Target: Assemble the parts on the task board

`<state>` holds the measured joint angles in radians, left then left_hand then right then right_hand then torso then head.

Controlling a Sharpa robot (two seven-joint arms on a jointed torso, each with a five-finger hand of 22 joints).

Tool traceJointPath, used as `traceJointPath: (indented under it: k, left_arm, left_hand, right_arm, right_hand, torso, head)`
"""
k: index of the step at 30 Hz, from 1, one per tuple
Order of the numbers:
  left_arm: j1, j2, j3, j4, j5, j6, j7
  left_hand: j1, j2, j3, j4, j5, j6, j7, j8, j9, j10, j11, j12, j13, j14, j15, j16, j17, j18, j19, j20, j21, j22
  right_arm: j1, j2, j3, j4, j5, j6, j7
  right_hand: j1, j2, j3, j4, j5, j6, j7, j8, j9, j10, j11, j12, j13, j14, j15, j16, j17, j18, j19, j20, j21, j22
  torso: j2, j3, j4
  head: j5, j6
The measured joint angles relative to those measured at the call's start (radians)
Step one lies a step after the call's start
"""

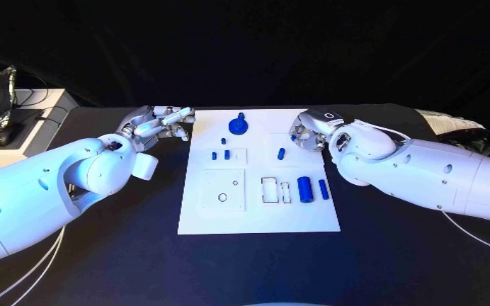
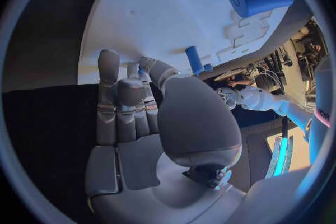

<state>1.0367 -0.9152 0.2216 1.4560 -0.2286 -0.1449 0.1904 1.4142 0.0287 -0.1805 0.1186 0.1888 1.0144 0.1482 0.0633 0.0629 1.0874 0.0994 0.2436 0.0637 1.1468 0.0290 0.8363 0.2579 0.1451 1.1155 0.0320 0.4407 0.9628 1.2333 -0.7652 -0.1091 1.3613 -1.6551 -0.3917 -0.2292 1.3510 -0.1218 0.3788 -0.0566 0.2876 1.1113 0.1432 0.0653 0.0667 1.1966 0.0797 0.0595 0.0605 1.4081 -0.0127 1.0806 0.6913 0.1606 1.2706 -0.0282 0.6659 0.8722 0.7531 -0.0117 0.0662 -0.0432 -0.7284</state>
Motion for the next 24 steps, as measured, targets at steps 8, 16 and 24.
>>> traceJointPath:
  k: [8,16,24]
  left_arm:
    - [-0.001,0.000,0.000,0.003,-0.010,0.000,0.000]
    - [-0.001,0.000,0.000,0.003,-0.015,0.000,-0.001]
    - [-0.001,-0.001,0.000,0.002,-0.016,0.000,-0.002]
  left_hand:
    - [0.004,0.004,-0.003,-0.003,0.000,0.000,0.000,0.000,0.000,-0.003,0.003,0.000,0.000,-0.002,0.002,-0.008,-0.011,0.000,0.000,0.000,-0.018,-0.009]
    - [0.008,0.008,-0.005,-0.005,0.000,0.000,0.000,0.000,0.000,-0.003,0.003,0.000,0.000,-0.002,0.002,-0.012,-0.015,0.000,0.000,0.000,-0.021,-0.013]
    - [0.012,0.012,-0.001,-0.010,0.000,0.000,0.000,0.000,0.000,-0.003,0.003,0.000,0.000,-0.002,0.002,-0.017,-0.017,0.000,0.000,0.000,-0.025,-0.016]
  right_arm:
    - [-0.001,0.008,0.002,-0.010,0.007,0.000,0.000]
    - [-0.001,0.011,0.003,-0.012,0.020,-0.001,0.000]
    - [-0.001,0.013,0.003,-0.015,0.059,-0.006,0.002]
  right_hand:
    - [-0.009,0.009,0.007,-0.007,-0.004,0.013,-0.003,0.000,0.000,0.011,-0.004,0.004,-0.001,0.000,0.000,0.005,0.003,-0.013,0.012,-0.002,-0.026,0.050]
    - [-0.005,0.029,0.001,-0.013,-0.005,0.049,-0.016,0.000,0.002,0.050,-0.015,0.001,-0.002,0.003,-0.008,0.012,0.012,-0.013,0.021,-0.008,-0.031,0.087]
    - [-0.002,0.079,-0.031,-0.039,0.001,0.092,-0.028,-0.007,0.004,0.072,-0.011,-0.005,-0.001,0.005,-0.020,0.021,0.027,-0.021,0.032,-0.019,-0.031,0.146]
  torso:
    - [0.000,0.0001,0.0005]
    - [0.000,-0.0005,0.0006]
    - [0.000,-0.0012,0.0006]
  head:
    - [0.000,-0.005]
    - [0.000,-0.007]
    - [-0.001,-0.010]
